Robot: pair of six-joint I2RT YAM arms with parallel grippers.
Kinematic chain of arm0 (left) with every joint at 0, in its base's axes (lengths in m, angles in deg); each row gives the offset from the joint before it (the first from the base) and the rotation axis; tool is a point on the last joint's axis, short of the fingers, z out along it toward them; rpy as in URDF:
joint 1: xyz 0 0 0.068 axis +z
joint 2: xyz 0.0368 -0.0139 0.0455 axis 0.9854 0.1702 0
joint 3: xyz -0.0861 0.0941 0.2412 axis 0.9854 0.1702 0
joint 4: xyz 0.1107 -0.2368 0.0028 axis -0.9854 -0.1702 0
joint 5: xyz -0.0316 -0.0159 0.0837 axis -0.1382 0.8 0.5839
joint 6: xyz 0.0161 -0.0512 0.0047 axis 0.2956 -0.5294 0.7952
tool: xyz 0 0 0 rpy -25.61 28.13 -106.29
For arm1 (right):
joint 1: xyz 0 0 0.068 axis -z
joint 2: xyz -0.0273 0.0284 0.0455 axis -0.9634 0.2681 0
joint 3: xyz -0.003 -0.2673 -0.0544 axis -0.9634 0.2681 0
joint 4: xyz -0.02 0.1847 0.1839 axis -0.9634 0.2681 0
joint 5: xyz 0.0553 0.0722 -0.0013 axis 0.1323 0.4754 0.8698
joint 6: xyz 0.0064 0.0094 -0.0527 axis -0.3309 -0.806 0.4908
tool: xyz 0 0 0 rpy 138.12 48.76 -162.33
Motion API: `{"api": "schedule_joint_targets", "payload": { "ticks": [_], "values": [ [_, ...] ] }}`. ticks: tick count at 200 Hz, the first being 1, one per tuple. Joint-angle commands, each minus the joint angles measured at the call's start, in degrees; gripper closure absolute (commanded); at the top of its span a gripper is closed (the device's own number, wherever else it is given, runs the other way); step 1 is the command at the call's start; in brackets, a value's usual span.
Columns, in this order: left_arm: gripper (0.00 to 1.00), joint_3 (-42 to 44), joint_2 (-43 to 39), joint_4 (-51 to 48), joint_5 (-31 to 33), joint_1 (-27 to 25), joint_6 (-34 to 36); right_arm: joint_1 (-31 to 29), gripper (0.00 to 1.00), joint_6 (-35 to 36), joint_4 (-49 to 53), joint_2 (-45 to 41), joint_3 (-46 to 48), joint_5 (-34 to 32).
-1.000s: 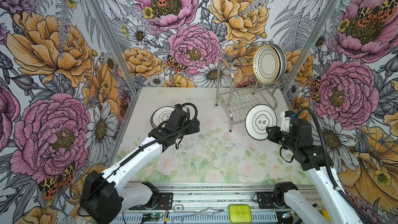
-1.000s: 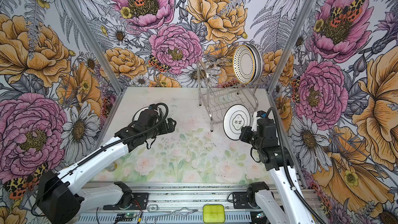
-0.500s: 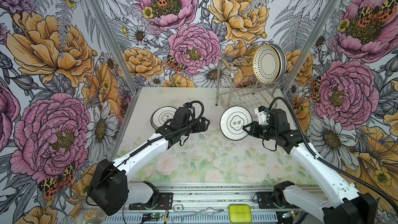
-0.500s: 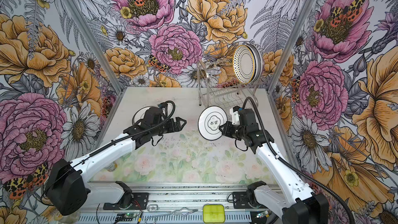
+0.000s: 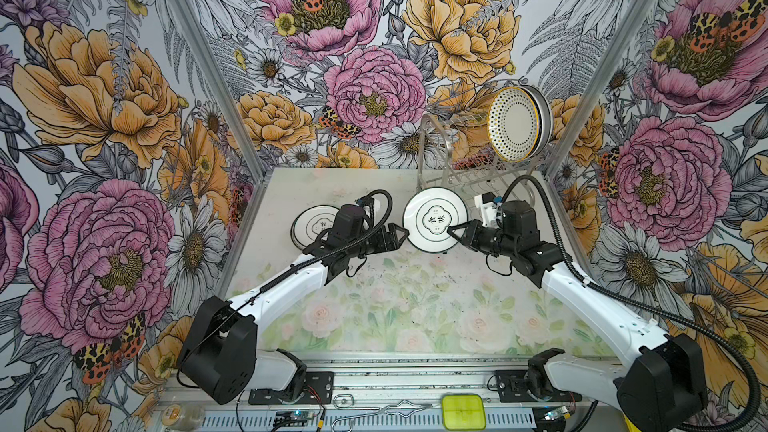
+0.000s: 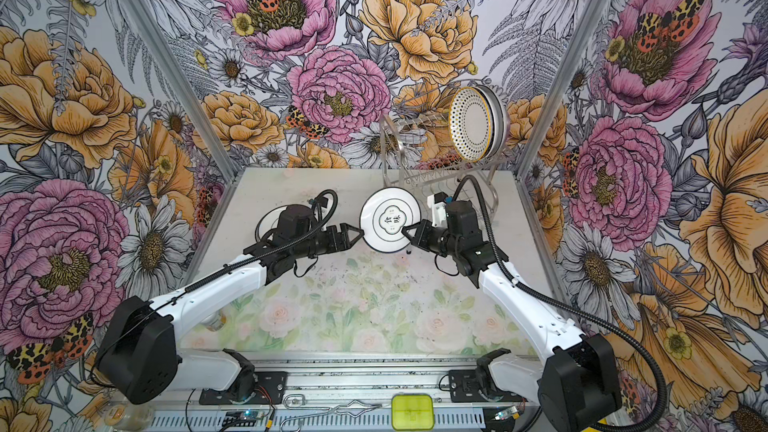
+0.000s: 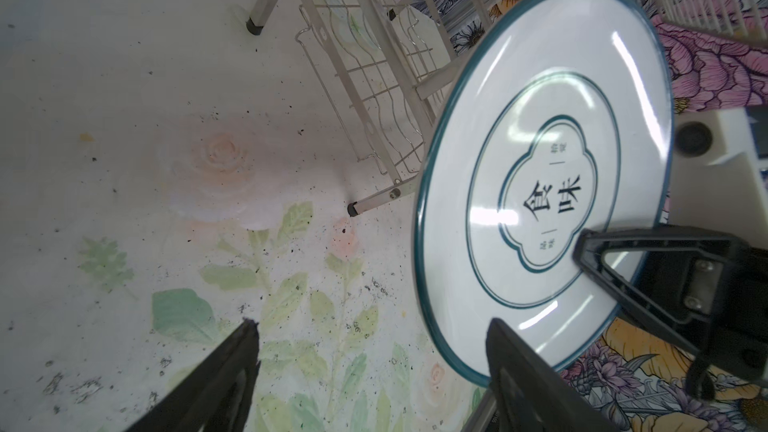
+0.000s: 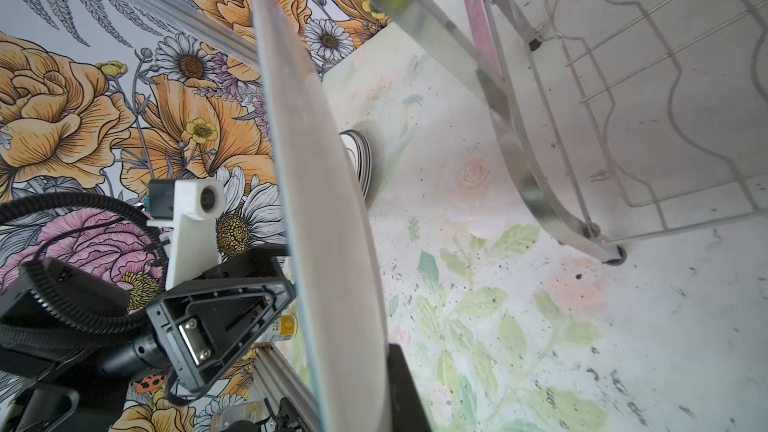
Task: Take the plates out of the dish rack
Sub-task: 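Carry the plate toward the left gripper while the left gripper closes on its rim, then open the right gripper and withdraw it from the plate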
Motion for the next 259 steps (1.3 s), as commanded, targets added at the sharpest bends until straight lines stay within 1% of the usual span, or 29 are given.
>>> {"api": "schedule_joint_targets", "payload": {
  "ticks": [1, 16, 37, 62, 81, 117, 151, 185, 201, 218, 239, 251, 259],
  "values": [
    [0.18, 0.81, 0.58, 4.96, -4.09, 0.49, -1.46, -0.61, 1.0, -4.04, -9.91, 0.77, 1.75, 3.37],
    [0.19, 1.43, 0.58, 7.37, -5.33, 0.73, -2.71, -1.0, 1.0, -6.16, -13.84, 1.7, 3.13, 4.2],
    [0.25, 1.74, 0.58, 8.44, -5.63, 1.01, -3.06, -1.97, 1.0, -7.15, -16.29, 2.73, 4.0, 3.83],
    [0.39, 1.56, 1.36, 8.76, -6.46, 1.41, -3.27, -2.88, 1.0, -8.16, -18.64, 3.84, 4.16, 4.01],
    [0.44, 1.54, 1.59, 9.31, -7.15, 1.46, -3.32, -3.23, 1.0, -9.13, -20.53, 4.95, 4.25, 4.6],
    [0.61, 1.99, 0.8, 9.54, -6.99, 1.96, -3.45, -4.16, 1.0, -10.33, -23.32, 7.15, 4.17, 5.11],
    [0.73, 2.45, 0.47, 9.62, -7.66, 2.68, -3.37, -4.97, 1.0, -10.76, -24.43, 8.17, 3.9, 4.97],
    [0.82, 3.35, 0.49, 10.6, -8.78, 2.95, -2.67, -6.04, 1.0, -11.03, -25.13, 9.21, 3.76, 4.41],
    [0.86, 3.43, 0.49, 9.97, -8.93, 3.14, -2.49, -6.29, 0.94, -11.01, -25.15, 9.42, 3.48, 4.24],
    [0.95, 3.49, 0.4, 9.12, -8.68, 3.3, -1.73, -6.45, 0.92, -10.8, -25.22, 9.68, 3.12, 4.13],
    [0.99, 3.66, 0.02, 8.27, -8.6, 3.48, -0.76, -6.49, 0.84, -10.8, -25.14, 9.89, 2.89, 4.07],
    [1.0, 4.1, -0.59, 8.32, -8.62, 3.79, -0.88, -6.49, 0.76, -10.72, -24.79, 9.92, 2.76, 4.04],
    [1.0, 4.35, -1.1, 8.22, -8.8, 4.11, -0.99, -6.53, 0.72, -10.69, -24.66, 9.86, 2.86, 3.81]
  ]
}}
